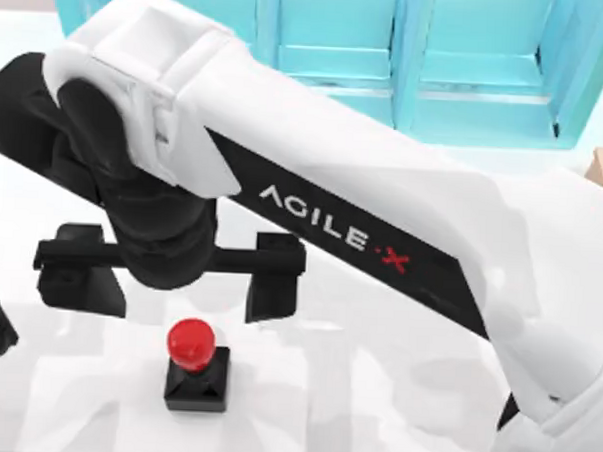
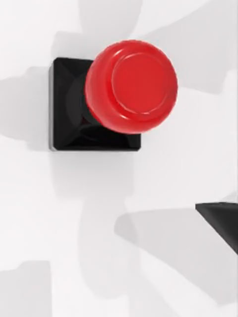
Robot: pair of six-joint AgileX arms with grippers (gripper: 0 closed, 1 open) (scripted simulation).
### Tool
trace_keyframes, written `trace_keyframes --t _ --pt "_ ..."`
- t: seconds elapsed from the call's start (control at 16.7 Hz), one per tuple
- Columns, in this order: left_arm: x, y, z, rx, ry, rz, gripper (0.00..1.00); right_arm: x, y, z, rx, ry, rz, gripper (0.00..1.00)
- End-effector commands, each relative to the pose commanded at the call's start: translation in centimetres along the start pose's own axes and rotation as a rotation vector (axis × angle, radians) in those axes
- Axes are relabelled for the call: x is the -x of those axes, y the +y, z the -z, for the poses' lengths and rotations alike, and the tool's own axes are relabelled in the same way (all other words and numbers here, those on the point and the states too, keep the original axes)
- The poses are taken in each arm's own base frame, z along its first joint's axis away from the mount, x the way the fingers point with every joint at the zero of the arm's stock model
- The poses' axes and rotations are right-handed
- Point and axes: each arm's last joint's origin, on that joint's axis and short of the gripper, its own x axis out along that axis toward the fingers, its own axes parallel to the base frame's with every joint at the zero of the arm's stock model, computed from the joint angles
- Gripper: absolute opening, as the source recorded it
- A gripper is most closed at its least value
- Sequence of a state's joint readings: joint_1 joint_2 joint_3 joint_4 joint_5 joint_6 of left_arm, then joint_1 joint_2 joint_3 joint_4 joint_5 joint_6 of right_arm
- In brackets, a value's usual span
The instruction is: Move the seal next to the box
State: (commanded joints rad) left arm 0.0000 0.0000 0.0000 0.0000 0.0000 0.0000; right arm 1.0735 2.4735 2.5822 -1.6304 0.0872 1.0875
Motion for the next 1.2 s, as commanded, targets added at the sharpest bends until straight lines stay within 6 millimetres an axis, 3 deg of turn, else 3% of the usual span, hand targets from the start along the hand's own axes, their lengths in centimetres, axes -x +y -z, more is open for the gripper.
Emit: trace_keyframes --t 0.6,0.72,1.02,1.2 --pt "0.0 0.0 0.0 0.0 0.0 0.0 1.0 -0.9 0.3 -0.3 -0.008 -0.007 0.002 1.0" --pt "0.0 0.0 0.0 0.0 0.0 0.0 1.0 -2.4 0.5 -0.4 -0.007 -0.009 -0.001 1.0" --pt "0.0 0.0 0.0 0.0 0.0 0.0 1.0 -8.3 0.4 -0.2 -0.006 -0.002 0.013 1.0" --pt "0.0 0.0 0.0 0.0 0.0 0.0 1.0 -10.1 0.2 -0.1 -0.007 -0.005 0.007 1.0"
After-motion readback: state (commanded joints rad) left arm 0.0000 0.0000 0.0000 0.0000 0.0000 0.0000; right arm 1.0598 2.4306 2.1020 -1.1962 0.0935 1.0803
